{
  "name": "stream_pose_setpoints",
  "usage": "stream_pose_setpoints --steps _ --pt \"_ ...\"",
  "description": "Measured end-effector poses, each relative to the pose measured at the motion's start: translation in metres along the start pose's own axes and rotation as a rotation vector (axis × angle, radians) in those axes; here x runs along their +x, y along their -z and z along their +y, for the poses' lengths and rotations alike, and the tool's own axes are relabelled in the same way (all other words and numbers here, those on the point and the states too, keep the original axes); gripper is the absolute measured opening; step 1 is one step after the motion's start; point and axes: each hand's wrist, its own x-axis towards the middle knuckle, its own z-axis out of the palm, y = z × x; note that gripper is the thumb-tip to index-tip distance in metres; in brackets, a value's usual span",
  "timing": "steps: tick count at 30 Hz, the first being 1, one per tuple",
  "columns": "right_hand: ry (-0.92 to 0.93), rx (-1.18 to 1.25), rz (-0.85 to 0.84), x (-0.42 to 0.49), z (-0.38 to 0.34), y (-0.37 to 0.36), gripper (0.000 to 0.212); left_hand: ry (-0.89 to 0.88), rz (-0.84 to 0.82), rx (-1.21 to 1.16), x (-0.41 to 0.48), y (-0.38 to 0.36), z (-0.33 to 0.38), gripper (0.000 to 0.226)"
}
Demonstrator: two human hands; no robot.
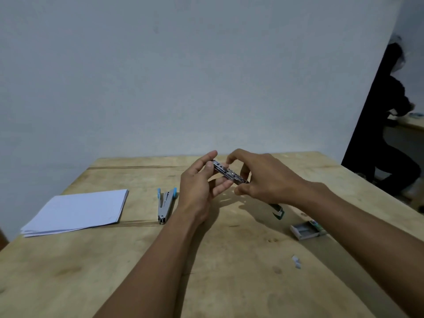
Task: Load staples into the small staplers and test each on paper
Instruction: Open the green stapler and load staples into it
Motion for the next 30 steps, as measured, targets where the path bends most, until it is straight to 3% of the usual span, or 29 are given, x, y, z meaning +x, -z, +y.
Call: stream_pose_setpoints --steps 3,8,15,21,25,27,30 --pt "0.019 -0.03 -0.067 0.001 -0.006 0.002 0.069 0.018 -0.013 0.002 -0.003 0.003 0.002 0.029" --pt "0.042 -0.068 -0.119 0.004 -0.016 0.01 0.072 0.016 -0.039 0.006 -0.006 0.003 0.007 0.03" --pt "0.044 -0.072 -0.15 0.016 -0.019 0.013 0.05 -0.016 -0.007 -0.034 -0.005 0.007 0.013 0.028" --pt "0.121 -0.052 -0.004 0.02 -0.019 0.006 0.034 -0.041 0.076 -0.084 -0.004 0.01 0.015 0.02" --pt "0.135 0.02 0.187 0.02 -0.015 -0.001 0.038 -0.069 0.158 -0.118 -0.003 0.011 0.017 0.029" --pt "0.078 0.031 0.248 0.021 -0.014 -0.004 0.032 -0.082 0.153 -0.152 -0.003 0.011 0.019 0.03" --pt "-0.182 0.155 0.192 0.02 -0.012 0.001 0.017 -0.109 0.1 -0.196 -0.003 0.008 0.02 0.031"
